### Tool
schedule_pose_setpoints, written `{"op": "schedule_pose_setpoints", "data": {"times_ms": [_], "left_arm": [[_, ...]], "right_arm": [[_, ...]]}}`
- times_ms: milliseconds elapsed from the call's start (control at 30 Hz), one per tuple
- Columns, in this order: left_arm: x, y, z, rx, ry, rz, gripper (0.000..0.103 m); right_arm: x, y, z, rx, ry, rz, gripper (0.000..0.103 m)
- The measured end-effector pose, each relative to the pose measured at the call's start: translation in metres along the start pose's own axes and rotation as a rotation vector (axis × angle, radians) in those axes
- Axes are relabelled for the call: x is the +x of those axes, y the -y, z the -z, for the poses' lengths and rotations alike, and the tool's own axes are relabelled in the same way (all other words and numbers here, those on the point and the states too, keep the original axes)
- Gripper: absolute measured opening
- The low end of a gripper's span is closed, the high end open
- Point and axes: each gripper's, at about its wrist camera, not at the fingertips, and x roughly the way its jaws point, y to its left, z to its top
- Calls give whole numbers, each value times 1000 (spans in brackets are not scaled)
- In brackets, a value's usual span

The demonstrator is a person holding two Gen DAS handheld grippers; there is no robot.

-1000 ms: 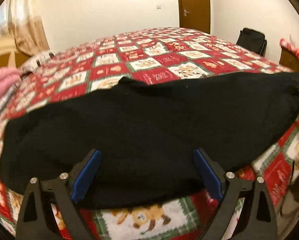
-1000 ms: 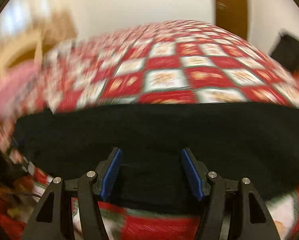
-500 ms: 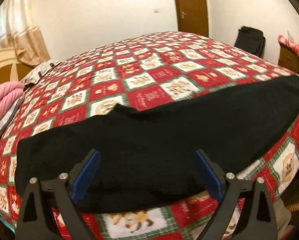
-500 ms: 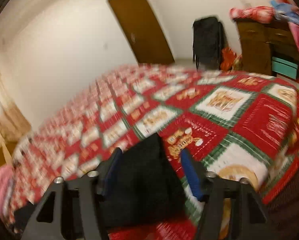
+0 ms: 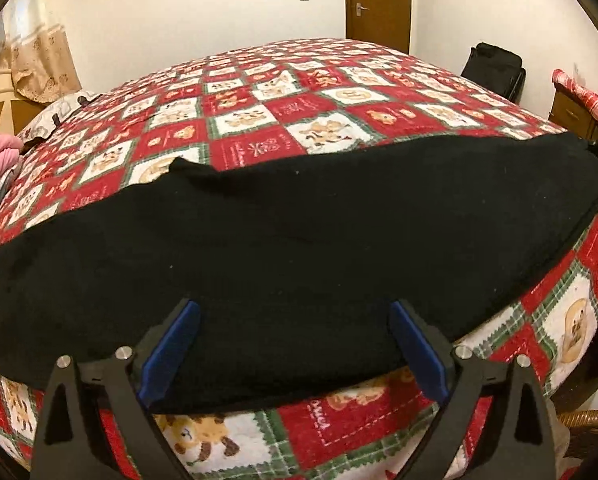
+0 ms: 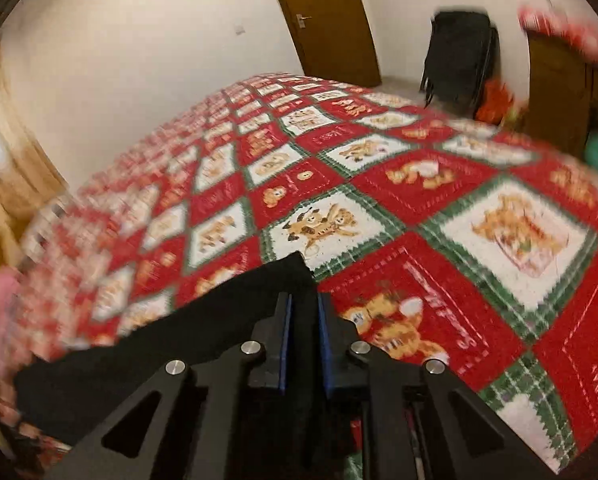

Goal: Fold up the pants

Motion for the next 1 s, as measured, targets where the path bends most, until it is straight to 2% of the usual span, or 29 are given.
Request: {"op": "schedule_pose_setpoints", "data": {"times_ms": [33, 67, 100, 167, 200, 333, 433, 467, 533, 633, 667, 733, 800, 967, 1000], "left_arm": [[0, 1, 0, 5, 1, -4, 99], [1, 2, 0, 8, 3, -6, 99], [1, 2, 0, 6, 5, -5, 99], [1, 1, -1, -7, 10, 3, 99], [2, 0, -1, -17, 14, 5, 99], [-2, -3, -3, -54, 33, 13, 99], [-13, -7, -6, -82, 70, 35, 99], [-18, -9, -6, -87, 85, 33, 99], [-20, -13, -7, -98, 94, 29, 99], [-16, -19, -7, -123, 74, 40, 99], [-15, -20, -6, -130, 65, 44, 99], [-16, -21, -4, -133, 66, 42, 99], [-18, -23, -4, -136, 72, 41, 99], [-19, -29, -3, -158, 75, 49, 99], [-20, -30, -3, -161, 76, 47, 99]], "right_arm": [[-10, 11, 0, 81, 12, -35, 17], [-27, 25, 4, 185, 59, -53, 26], [-38, 32, 10, 235, 100, -68, 44], [-69, 43, 32, 318, 233, -120, 66], [-80, 42, 45, 320, 277, -130, 66], [-79, 25, 71, 261, 254, -84, 66], [-73, 2, 75, 152, 258, 45, 66], [-70, -6, 75, 136, 252, 61, 66], [-63, -22, 77, 98, 213, 24, 66], [-55, -38, 79, 37, 190, 64, 66], [-54, -38, 80, 50, 189, 62, 66], [-50, -30, 76, 108, 186, 51, 54], [-45, -20, 72, 177, 175, 38, 30], [-42, -25, 69, 148, 123, 3, 8], [-43, -25, 67, 157, 118, -9, 8]]}}
